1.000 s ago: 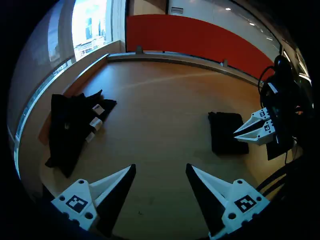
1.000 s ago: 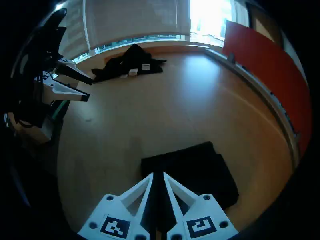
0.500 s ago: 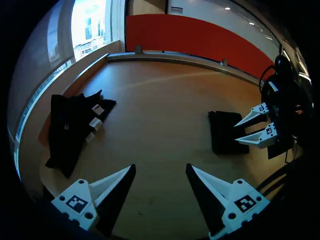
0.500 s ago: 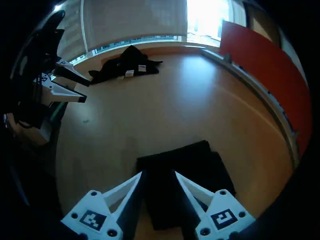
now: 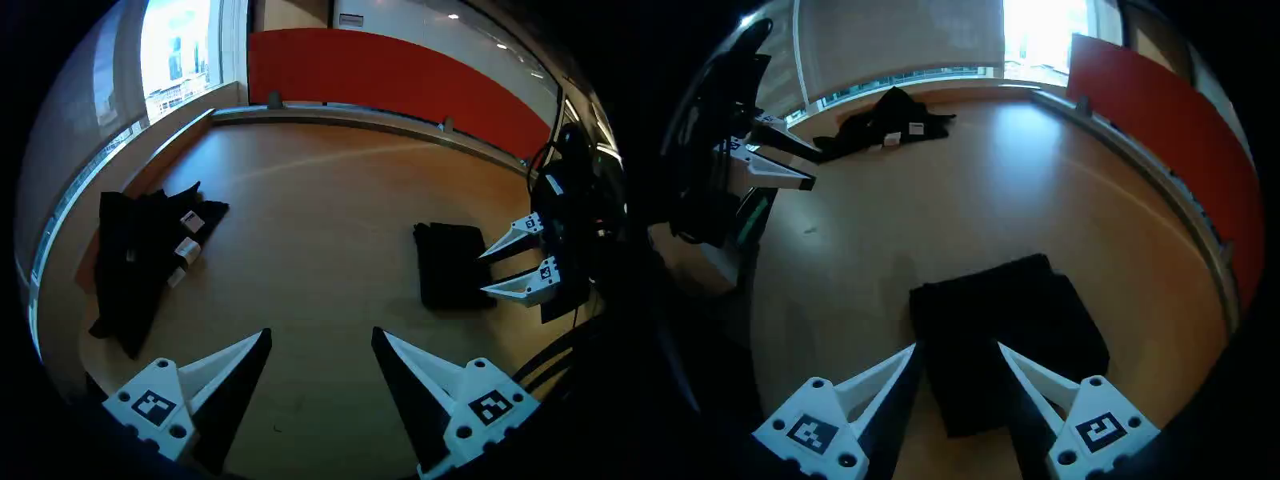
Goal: Fold towel
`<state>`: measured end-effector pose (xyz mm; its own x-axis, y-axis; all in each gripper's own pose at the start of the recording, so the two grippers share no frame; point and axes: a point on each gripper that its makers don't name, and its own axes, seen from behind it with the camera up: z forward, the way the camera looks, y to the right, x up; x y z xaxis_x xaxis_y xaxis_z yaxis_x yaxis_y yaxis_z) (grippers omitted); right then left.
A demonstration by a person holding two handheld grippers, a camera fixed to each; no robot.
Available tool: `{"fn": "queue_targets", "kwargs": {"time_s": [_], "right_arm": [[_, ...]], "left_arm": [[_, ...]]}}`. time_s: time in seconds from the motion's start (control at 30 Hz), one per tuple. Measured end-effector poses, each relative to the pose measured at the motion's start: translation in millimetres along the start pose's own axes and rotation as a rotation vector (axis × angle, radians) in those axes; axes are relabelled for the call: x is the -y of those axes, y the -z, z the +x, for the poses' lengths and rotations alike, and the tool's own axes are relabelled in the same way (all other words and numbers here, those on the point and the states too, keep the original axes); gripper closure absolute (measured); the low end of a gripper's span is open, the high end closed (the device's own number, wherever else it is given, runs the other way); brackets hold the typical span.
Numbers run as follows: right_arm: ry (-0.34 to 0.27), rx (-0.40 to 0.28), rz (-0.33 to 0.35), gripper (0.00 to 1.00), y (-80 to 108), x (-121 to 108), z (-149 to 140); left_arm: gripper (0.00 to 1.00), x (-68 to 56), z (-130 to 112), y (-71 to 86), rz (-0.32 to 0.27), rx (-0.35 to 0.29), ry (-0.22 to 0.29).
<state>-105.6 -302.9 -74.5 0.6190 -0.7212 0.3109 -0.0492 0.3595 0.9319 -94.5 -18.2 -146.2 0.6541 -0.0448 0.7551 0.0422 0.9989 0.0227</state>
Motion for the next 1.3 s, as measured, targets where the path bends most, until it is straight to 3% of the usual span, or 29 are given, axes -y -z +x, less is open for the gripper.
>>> {"fn": "queue_targets", "kwargs": {"time_s": [0.67,0.97,1.17,1.3], "right_arm": [[-0.114,0.069,-0.052,0.40,25.2,8.4,-75.2],[-0.143,0.074,-0.073,0.40,22.5,6.4,-85.0],[-0.157,0.083,-0.099,0.54,16.4,2.1,-88.1],[-0.177,0.080,-0.108,0.57,12.6,2.0,-87.7]], "left_arm": [[0.07,-6.7,3.9,-3.2,-0.004,-0.003,-0.014],[0.07,-9.8,2.8,-4.8,-0.009,0.001,-0.022],[0.07,-10.6,1.6,-5.2,-0.010,0.002,-0.019],[0.07,-10.9,0.5,-5.9,-0.011,0.003,-0.018]]}}
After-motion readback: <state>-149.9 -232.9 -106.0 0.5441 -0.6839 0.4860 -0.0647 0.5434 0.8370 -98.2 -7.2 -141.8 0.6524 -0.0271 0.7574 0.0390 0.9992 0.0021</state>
